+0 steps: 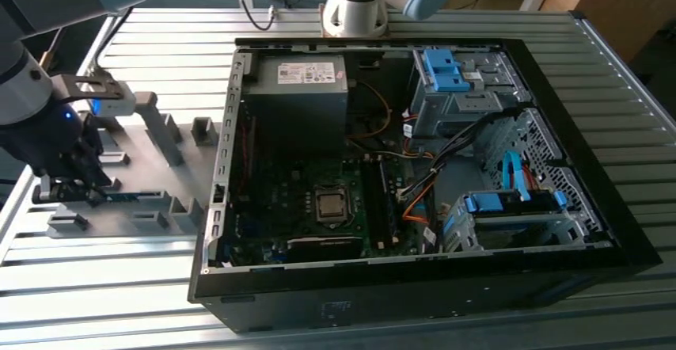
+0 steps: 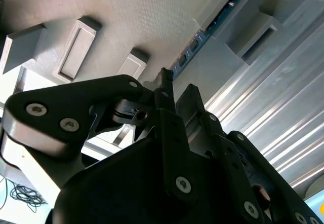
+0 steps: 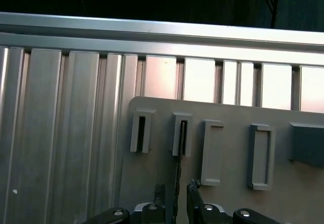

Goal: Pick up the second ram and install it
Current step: 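Pick up the second ram and move it above second insertion slot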

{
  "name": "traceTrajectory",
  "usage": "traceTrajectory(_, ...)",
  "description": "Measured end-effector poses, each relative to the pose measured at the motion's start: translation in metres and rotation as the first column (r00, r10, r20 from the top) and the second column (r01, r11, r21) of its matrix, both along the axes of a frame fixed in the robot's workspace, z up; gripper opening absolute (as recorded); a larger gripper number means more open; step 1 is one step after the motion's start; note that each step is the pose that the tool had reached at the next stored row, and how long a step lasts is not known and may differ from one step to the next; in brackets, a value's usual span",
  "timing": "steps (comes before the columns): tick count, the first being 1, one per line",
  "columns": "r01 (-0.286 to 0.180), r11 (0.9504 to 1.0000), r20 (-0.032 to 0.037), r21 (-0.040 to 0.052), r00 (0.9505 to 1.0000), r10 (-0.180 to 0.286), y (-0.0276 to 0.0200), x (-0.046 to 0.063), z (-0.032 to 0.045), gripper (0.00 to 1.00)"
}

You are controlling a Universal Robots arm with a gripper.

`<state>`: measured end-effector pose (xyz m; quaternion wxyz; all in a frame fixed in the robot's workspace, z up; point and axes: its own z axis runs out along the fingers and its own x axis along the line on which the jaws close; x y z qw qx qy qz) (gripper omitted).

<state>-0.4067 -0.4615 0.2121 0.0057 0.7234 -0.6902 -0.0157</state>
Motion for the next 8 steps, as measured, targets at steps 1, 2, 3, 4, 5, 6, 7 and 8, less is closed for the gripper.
traceTrajectory(1,-0.001,1.0,0.0001,0.0001,1.0,0.001,0.0,0.0,-0.001,0.31)
traceTrajectory(2,-0.001,1.0,0.0001,0.0001,1.0,0.001,0.0,0.0,-0.0019,0.31)
traceTrajectory(3,-0.001,1.0,0.0,0.0,1.0,0.001,0.0,0.0,-0.0026,0.31)
traceTrajectory(4,-0.002,1.0,0.0,0.0,1.0,0.002,0.0,0.0,-0.0034,0.31)
traceTrajectory(5,-0.002,1.0,0.0,0.0,1.0,0.002,0.0,0.0,-0.0044,0.31)
traceTrajectory(6,-0.002,1.0,0.0003,0.0,1.0,0.002,0.0,0.0,-0.0054,0.31)
traceTrajectory(7,-0.002,1.0,0.001,0.0,1.0,0.002,-0.0001,0.0,-0.0066,0.31)
traceTrajectory(8,-0.002,1.0,0.0019,-0.0001,1.0,0.002,-0.0001,0.0001,-0.0077,0.31)
